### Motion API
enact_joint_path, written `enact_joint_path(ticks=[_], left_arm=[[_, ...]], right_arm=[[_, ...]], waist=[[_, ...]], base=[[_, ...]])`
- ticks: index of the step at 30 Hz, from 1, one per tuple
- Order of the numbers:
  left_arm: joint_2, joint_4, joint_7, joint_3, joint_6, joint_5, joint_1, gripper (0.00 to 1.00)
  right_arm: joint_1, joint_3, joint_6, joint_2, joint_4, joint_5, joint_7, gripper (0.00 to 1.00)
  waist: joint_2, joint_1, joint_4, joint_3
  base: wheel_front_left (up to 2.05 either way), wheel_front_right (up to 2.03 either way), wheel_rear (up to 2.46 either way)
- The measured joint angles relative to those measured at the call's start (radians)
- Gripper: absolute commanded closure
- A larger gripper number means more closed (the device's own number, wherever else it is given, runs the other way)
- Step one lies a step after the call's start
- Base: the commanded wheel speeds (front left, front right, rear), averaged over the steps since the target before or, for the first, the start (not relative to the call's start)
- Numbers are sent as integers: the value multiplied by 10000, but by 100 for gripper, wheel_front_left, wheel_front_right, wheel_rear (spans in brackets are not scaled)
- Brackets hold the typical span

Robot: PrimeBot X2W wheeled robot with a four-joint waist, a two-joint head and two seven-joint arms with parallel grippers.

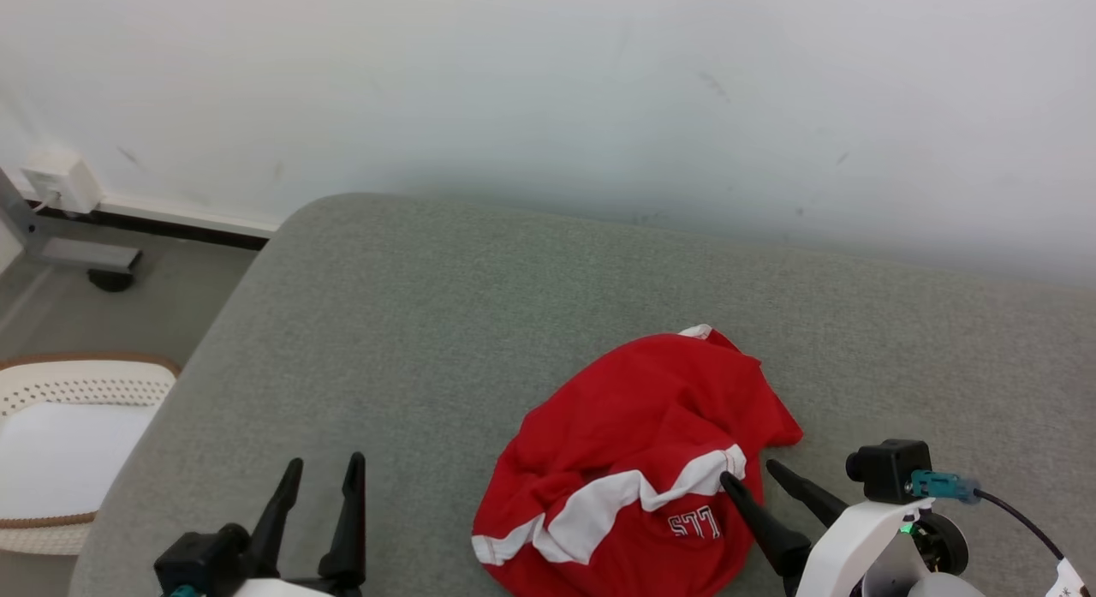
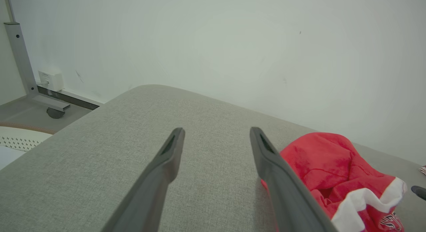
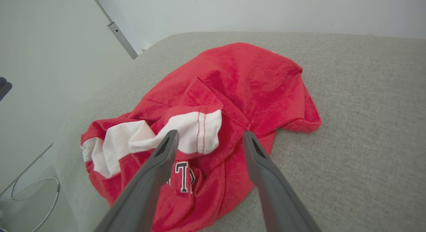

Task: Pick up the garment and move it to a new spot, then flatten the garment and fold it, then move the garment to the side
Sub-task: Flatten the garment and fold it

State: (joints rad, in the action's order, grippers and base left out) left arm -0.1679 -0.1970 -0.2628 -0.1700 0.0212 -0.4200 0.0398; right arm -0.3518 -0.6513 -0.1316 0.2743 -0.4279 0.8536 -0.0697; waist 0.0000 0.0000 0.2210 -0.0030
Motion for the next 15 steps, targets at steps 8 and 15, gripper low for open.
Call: enact_joint_path(ticks=[8, 15], left_arm=[[257, -138, 0, 201, 270, 267, 115, 0], [364, -215, 0, 376, 395, 441, 136, 0]], right_arm=[[-397, -589, 0, 63, -493, 880, 98, 0], [-700, -1133, 0, 86, -604, 1321, 550, 100]], waist=[[0, 0, 502, 169], [0, 0, 624, 192]], base=[[0, 0, 0], [0, 0, 0]])
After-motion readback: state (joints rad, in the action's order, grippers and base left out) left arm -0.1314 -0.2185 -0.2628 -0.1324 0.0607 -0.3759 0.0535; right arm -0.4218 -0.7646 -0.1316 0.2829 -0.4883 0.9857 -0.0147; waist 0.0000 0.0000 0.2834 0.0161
